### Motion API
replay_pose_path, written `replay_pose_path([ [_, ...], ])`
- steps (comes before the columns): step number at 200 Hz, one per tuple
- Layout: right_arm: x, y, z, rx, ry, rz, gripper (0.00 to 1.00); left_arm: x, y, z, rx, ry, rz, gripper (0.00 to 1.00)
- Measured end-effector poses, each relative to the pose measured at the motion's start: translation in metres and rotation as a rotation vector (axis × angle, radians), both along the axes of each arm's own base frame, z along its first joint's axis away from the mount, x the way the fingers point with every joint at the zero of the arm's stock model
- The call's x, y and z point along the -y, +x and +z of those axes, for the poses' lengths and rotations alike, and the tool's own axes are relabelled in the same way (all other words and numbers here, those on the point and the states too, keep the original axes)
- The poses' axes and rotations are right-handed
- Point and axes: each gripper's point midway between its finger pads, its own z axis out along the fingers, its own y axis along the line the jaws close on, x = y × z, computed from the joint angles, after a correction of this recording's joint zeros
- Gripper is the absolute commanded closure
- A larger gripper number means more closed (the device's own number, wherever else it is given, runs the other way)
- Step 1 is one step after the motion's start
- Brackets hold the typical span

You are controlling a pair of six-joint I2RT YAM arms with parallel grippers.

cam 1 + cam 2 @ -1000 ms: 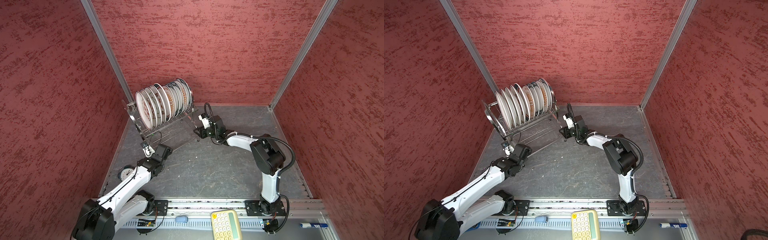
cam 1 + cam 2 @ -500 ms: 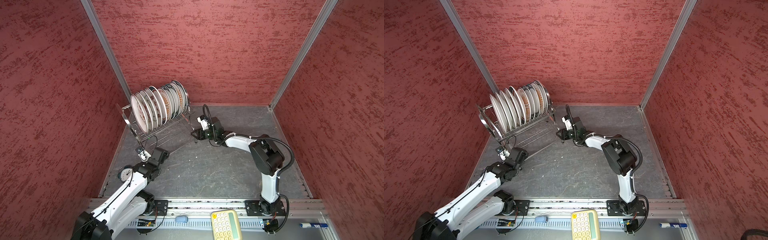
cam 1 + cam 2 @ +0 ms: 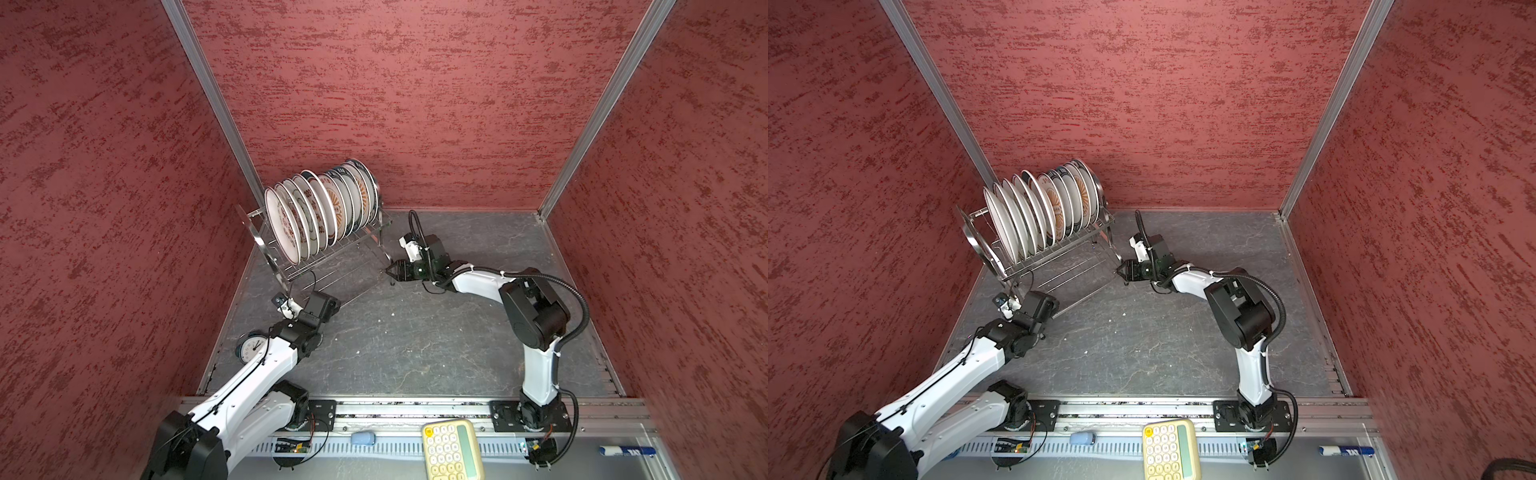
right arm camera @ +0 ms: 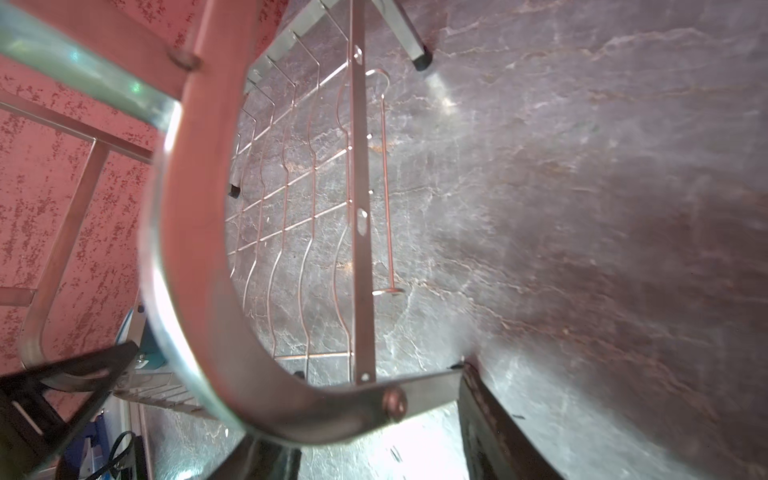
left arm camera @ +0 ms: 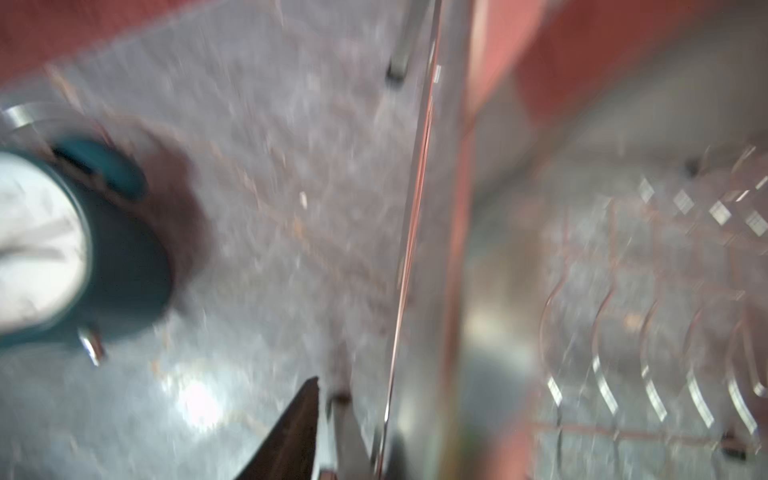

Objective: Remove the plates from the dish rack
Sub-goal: 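Open both grippers to release the dish rack frame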

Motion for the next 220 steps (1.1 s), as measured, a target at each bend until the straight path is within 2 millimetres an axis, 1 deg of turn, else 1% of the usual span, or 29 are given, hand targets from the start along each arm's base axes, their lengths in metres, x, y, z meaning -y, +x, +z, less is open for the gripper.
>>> replay_pose_path([
  [15, 0.003, -0.001, -0.001, -0.012, -0.007, -0.003, 0.35, 0.003, -0.002, 0.0, -0.006, -0.013, -0.008, 0.41],
  [34, 0.006, -0.003, 0.007, -0.009, -0.007, -0.009, 0.31, 0.006, -0.007, 0.001, -0.011, -0.035, -0.019, 0.36],
  [46, 0.008, -0.003, 0.018, 0.006, 0.002, -0.011, 0.27, 0.007, -0.011, 0.003, -0.011, -0.048, -0.027, 0.32],
  [76, 0.009, -0.004, 0.047, 0.051, 0.034, -0.01, 0.26, 0.006, -0.023, 0.009, -0.019, -0.065, -0.04, 0.22],
  [96, 0.009, -0.005, 0.06, 0.074, 0.05, -0.009, 0.24, 0.002, -0.033, 0.012, -0.031, -0.066, -0.044, 0.19],
  [108, 0.01, -0.006, 0.063, 0.078, 0.052, -0.008, 0.22, 0.001, -0.038, 0.015, -0.034, -0.071, -0.047, 0.18],
  [124, 0.013, -0.011, 0.061, 0.073, 0.048, -0.009, 0.19, 0.001, -0.043, 0.021, -0.03, -0.09, -0.056, 0.17],
  [143, 0.017, -0.017, 0.06, 0.064, 0.044, -0.011, 0.13, 0.004, -0.049, 0.036, -0.007, -0.122, -0.076, 0.13],
  [162, 0.022, -0.023, 0.062, 0.061, 0.043, -0.017, 0.06, 0.009, -0.055, 0.051, 0.02, -0.155, -0.106, 0.11],
  [171, 0.024, -0.026, 0.065, 0.063, 0.044, -0.02, 0.01, 0.011, -0.058, 0.058, 0.03, -0.169, -0.12, 0.11],
  [191, 0.027, -0.028, 0.072, 0.074, 0.046, -0.027, 0.01, 0.016, -0.064, 0.068, 0.027, -0.196, -0.156, 0.08],
  [220, 0.034, -0.031, 0.08, 0.088, 0.04, -0.05, 0.01, 0.03, -0.07, 0.072, 0.005, -0.229, -0.222, 0.04],
])
